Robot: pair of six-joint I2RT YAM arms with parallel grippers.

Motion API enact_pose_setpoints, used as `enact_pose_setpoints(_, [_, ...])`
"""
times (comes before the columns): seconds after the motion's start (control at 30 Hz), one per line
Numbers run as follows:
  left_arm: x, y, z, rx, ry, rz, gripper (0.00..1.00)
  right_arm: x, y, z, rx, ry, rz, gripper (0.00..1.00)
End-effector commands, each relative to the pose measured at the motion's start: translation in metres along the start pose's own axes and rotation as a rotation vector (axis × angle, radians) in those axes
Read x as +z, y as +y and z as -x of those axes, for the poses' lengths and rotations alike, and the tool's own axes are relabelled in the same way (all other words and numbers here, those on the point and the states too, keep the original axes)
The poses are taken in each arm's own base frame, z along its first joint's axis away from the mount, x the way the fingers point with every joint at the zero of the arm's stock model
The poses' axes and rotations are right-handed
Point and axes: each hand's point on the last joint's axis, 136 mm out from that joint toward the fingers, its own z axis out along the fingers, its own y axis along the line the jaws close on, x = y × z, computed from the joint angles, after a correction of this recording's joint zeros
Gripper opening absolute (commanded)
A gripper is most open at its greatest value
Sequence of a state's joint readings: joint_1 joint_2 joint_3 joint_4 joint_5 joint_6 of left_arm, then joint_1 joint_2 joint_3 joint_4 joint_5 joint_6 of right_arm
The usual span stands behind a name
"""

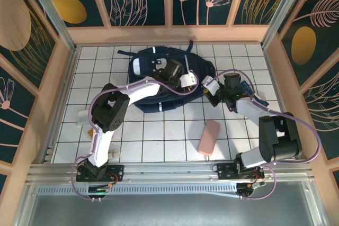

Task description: Pack the student bag

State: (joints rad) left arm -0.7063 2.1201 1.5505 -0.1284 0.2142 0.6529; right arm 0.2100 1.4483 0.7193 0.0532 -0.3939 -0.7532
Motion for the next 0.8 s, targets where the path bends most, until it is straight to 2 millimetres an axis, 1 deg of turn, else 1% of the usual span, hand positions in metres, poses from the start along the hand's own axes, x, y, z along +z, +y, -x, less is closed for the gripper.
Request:
enact_pose_setpoints(0.0, [0.006,0.010,-0.018,0.089,0.080,0.066,0.51,-0.007,-0.001,0.015,-0.016,-0.064,-0.002,0.00])
enact_pose_setpoints(0.07, [0.007,0.009,-0.020,0.100,0.085,0.054,0.54,-0.008,-0.001,0.016,-0.014,-0.071,-0.006,0.00])
enact_pose_setpoints(0.13, [0.009,0.012,-0.021,0.097,0.096,0.068,0.49,-0.009,0.000,0.016,-0.015,-0.073,-0.007,0.00])
enact_pose_setpoints(0.17, [0.010,0.014,-0.021,0.095,0.102,0.075,0.42,-0.009,0.000,0.016,-0.017,-0.073,-0.008,0.00])
enact_pose_setpoints(0.23, [0.012,0.016,-0.020,0.097,0.101,0.079,0.16,-0.010,0.001,0.018,-0.008,-0.080,-0.004,0.00])
enact_pose_setpoints(0.27, [0.013,0.021,-0.017,0.083,0.096,0.096,0.00,-0.010,0.002,0.019,-0.004,-0.086,0.003,0.00])
enact_pose_setpoints(0.37, [0.009,0.032,-0.002,0.037,0.068,0.123,0.00,-0.010,0.012,0.016,0.000,-0.080,0.018,0.00])
enact_pose_setpoints(0.47, [-0.005,0.048,0.026,-0.062,-0.011,0.171,0.00,-0.012,0.019,0.011,0.002,-0.073,0.015,0.00])
enact_pose_setpoints(0.53, [-0.019,0.060,0.047,-0.138,-0.092,0.212,0.00,-0.012,0.026,0.011,0.016,-0.073,0.020,0.00])
enact_pose_setpoints(0.63, [-0.042,0.069,0.072,-0.233,-0.207,0.244,0.00,-0.014,0.036,0.014,0.032,-0.092,0.033,0.00])
enact_pose_setpoints(0.7, [-0.054,0.072,0.084,-0.277,-0.267,0.257,0.00,-0.014,0.040,0.015,0.046,-0.104,0.039,0.00])
enact_pose_setpoints(0.77, [-0.062,0.075,0.090,-0.297,-0.287,0.261,0.00,-0.013,0.045,0.016,0.063,-0.116,0.055,0.00])
